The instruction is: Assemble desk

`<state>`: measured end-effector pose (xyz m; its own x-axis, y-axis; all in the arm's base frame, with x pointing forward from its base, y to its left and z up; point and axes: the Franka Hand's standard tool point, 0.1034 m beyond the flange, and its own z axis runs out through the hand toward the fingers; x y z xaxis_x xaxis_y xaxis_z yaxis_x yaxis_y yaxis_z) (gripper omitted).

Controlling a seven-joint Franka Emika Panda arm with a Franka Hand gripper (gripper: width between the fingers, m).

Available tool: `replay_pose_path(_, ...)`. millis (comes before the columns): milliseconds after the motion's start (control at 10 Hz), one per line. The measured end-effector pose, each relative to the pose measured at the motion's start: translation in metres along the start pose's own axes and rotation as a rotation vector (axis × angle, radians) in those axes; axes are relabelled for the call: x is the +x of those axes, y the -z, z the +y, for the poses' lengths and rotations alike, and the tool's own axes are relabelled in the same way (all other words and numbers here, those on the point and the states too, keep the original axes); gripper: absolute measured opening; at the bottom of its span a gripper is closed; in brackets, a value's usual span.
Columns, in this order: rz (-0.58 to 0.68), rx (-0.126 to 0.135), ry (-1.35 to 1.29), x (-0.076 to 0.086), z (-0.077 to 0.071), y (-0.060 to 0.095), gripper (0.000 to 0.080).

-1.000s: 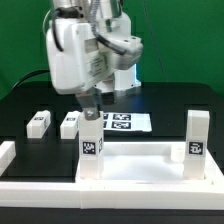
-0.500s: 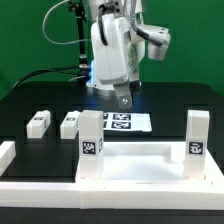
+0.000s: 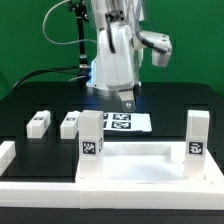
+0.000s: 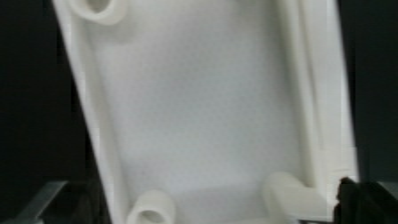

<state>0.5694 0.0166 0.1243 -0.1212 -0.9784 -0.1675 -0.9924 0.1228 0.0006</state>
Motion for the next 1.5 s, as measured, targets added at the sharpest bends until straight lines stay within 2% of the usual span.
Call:
replay_pose_path(200, 0.036, -0.033, 0.011, 0.003, 0.042, -0.032, 0.0649)
replay_pose_path(300, 0.057, -0.042, 0.017, 0.003, 0.049, -0.047, 0.0649)
replay_pose_path(500, 0.109, 0.025, 0.027, -0.002, 0.046, -0.075, 0.0649)
replay_pose_path(600, 0.12, 0.049, 0.033, -0.008, 0.045, -0.084, 0.0649)
replay_pose_path(700, 0.13, 0.047, 0.045, -0.011, 0.049, -0.093, 0.0649)
replay_pose_path(800, 0.14, 0.031, 0.055, -0.012, 0.054, -0.103, 0.0649)
replay_pose_path(1000, 0.152, 0.022, 0.074, -0.006, 0.059, -0.112, 0.0649)
replay_pose_path(1200, 0.157, 0.011, 0.088, 0.002, 0.062, -0.115, 0.0649)
replay_pose_path(1300, 0.154, -0.001, 0.085, 0.003, 0.063, -0.116, 0.0649)
replay_pose_path(1400, 0.154, -0.001, 0.086, 0.002, 0.063, -0.116, 0.0649)
replay_pose_path(1500, 0.154, -0.002, 0.086, 0.002, 0.063, -0.116, 0.0522)
